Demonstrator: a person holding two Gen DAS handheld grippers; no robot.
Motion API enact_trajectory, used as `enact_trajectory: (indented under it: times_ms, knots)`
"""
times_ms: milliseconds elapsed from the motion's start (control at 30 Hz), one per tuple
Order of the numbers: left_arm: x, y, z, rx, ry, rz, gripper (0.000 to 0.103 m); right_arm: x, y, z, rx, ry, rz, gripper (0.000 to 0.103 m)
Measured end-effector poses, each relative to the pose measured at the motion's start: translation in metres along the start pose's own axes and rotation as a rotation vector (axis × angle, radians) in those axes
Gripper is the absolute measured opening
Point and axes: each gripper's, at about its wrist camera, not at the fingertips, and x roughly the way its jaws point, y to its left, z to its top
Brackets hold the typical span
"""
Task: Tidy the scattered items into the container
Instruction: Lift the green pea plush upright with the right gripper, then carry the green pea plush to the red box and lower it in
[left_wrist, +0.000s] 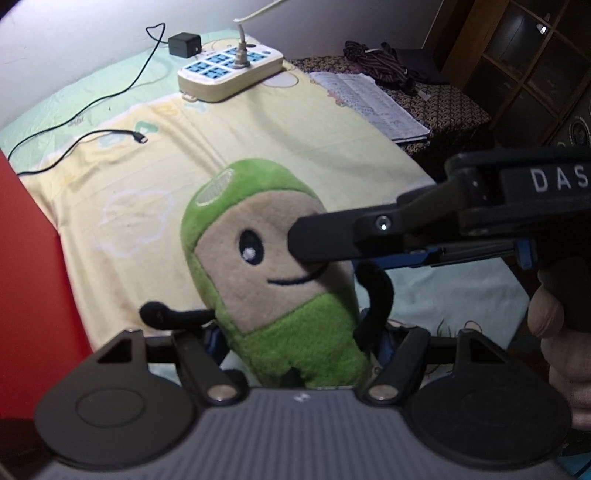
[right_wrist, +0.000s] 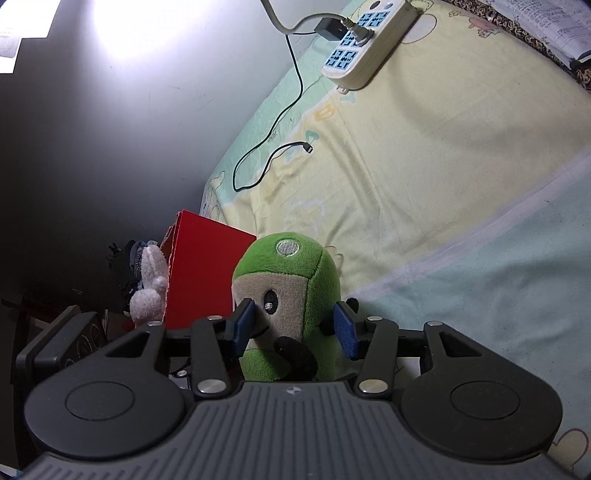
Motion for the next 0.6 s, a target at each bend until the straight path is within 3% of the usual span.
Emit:
enact_trajectory:
  times_ms: [267,600]
  knots:
    - [-0.051,0.004,0.011,-0.023,-0.140,0.033,0.072,-0.019,0.037,0.002,-0.080,-0.077,0.073,0.050]
    - [-0.123,0.055,-0.003,-0.176,-0.303,0.128,0.072,0.005,0.107,0.009,-0.251,-0.042,0.198,0.050]
